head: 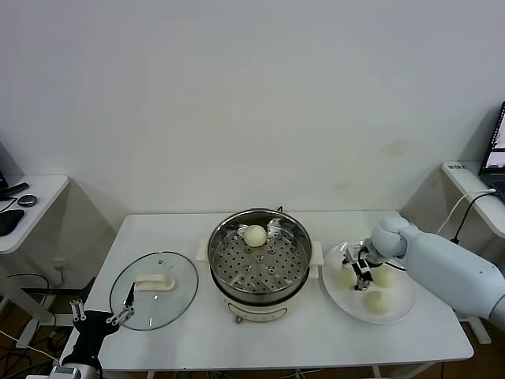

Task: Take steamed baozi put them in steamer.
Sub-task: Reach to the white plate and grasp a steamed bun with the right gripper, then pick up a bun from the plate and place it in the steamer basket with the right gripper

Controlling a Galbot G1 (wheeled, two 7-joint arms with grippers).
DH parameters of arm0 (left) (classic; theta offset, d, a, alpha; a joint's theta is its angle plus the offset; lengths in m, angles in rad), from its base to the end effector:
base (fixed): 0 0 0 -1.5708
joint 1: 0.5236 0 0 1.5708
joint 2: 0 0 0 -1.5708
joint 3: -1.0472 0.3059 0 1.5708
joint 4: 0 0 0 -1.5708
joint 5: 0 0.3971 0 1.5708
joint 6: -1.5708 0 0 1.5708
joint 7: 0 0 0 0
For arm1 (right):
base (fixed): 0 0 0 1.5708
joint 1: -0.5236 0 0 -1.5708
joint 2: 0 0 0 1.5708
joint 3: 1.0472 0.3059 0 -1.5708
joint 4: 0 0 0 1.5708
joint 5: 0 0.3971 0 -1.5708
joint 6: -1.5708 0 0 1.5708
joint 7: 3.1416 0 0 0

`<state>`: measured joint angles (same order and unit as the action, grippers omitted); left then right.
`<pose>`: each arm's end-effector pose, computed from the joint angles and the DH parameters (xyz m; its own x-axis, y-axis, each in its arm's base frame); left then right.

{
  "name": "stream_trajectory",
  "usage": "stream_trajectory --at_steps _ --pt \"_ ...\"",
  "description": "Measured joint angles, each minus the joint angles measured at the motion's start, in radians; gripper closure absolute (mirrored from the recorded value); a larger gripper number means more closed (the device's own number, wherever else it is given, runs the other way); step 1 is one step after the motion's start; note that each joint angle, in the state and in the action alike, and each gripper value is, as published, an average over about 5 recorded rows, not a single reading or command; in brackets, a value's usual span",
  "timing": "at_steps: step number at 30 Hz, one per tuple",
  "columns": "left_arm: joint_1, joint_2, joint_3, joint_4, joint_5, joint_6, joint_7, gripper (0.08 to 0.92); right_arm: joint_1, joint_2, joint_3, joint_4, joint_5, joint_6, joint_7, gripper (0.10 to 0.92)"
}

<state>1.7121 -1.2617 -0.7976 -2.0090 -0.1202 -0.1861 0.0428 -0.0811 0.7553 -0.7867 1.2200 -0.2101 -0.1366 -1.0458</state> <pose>0.2099 0.1345 -0.2933 -0.9999 -0.0112 -0.0042 -0.0119 0.9580 0.2867 0.5199 -0.0751 -0.2425 -0.1750 -0.1062 0.9788 -0.9563 -0.2181 -0.1946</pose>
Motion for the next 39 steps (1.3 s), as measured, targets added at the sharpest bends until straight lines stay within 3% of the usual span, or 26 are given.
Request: stream_trajectory --at_steps 5,12,21,29,39 --pt "-0.002 0.004 0.000 0.001 0.000 0.000 0.000 0.177 0.017 -0.012 -0.009 0.014 0.020 -0.018 -0.013 0.559" --pt "-0.016 0.019 0.010 0.009 -0.008 0.005 0.002 0.177 0.136 -0.070 -0.078 0.077 0.106 -0.057 -0.030 0.552" --pt "-0.044 0.033 0.038 0.014 -0.015 0.021 0.004 0.177 0.500 -0.100 -0.315 0.202 0.330 -0.142 -0.017 0.546" --pt "-0.059 0.039 0.052 0.017 -0.021 0.022 -0.001 0.177 0.739 -0.006 -0.468 0.311 0.559 -0.270 0.057 0.541" --pt "-0.051 0.034 0.039 0.020 -0.011 0.012 -0.008 0.177 0.752 0.207 -0.531 0.320 0.741 -0.449 0.210 0.541"
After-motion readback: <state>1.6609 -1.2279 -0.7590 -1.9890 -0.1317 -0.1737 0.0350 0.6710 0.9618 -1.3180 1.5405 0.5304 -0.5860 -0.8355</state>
